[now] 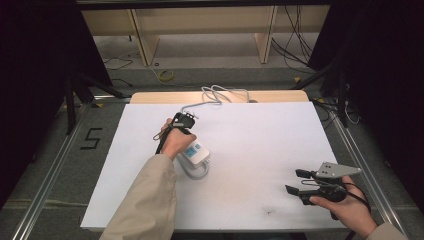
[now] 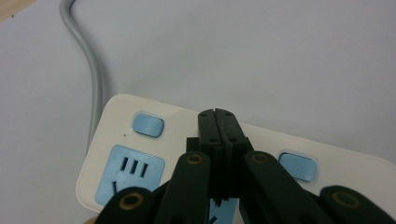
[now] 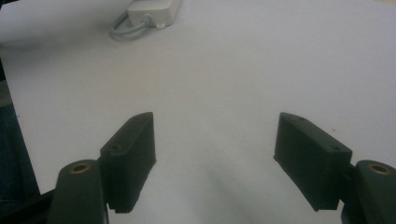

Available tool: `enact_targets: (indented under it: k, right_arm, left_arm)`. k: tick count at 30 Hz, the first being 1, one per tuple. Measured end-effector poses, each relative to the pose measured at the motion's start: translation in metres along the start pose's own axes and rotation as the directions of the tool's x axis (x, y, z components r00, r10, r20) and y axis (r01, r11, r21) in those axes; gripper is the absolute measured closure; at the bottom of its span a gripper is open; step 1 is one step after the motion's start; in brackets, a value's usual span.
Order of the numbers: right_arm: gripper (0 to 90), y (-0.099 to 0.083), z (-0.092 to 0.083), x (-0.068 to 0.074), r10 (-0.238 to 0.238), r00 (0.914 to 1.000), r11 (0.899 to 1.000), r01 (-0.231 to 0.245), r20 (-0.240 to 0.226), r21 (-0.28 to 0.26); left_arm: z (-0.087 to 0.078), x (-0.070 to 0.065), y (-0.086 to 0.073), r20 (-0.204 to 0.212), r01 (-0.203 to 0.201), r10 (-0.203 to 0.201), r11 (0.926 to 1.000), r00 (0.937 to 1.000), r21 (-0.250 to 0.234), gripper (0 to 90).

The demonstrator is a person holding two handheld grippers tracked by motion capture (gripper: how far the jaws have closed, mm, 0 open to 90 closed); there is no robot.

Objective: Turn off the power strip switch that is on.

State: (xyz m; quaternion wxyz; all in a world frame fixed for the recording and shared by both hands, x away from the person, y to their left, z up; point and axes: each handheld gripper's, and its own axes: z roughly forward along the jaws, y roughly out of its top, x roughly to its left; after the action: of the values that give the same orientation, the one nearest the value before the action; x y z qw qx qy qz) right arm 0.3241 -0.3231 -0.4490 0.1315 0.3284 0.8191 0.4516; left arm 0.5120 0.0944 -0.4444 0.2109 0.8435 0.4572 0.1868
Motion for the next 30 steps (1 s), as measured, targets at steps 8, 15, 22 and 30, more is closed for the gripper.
enact_targets:
  k: [8,15,22,30]
  right_arm:
    - [29.2,-0.001,0.000,0.000,-0.003,1.0000,1.000,0.003,-0.002,0.003]
    - [28.9,-0.001,0.000,0.000,-0.005,1.0000,1.000,0.005,-0.004,0.008]
    - [28.9,-0.001,0.000,0.000,-0.006,1.0000,1.000,0.006,-0.004,0.009]
    - [28.8,-0.001,0.000,0.001,-0.005,1.0000,1.000,0.005,-0.004,0.007]
  left_arm:
    - [0.001,0.002,0.005,0.013,0.000,0.000,0.9994,0.9999,0.036,90.0]
    - [0.001,0.001,0.008,0.013,-0.016,0.015,0.9981,0.9998,0.060,90.0]
    - [0.002,0.002,0.009,0.023,-0.002,0.000,0.9976,0.9997,0.070,90.0]
    - [0.003,0.003,0.011,0.024,-0.008,0.006,0.9960,0.9997,0.089,90.0]
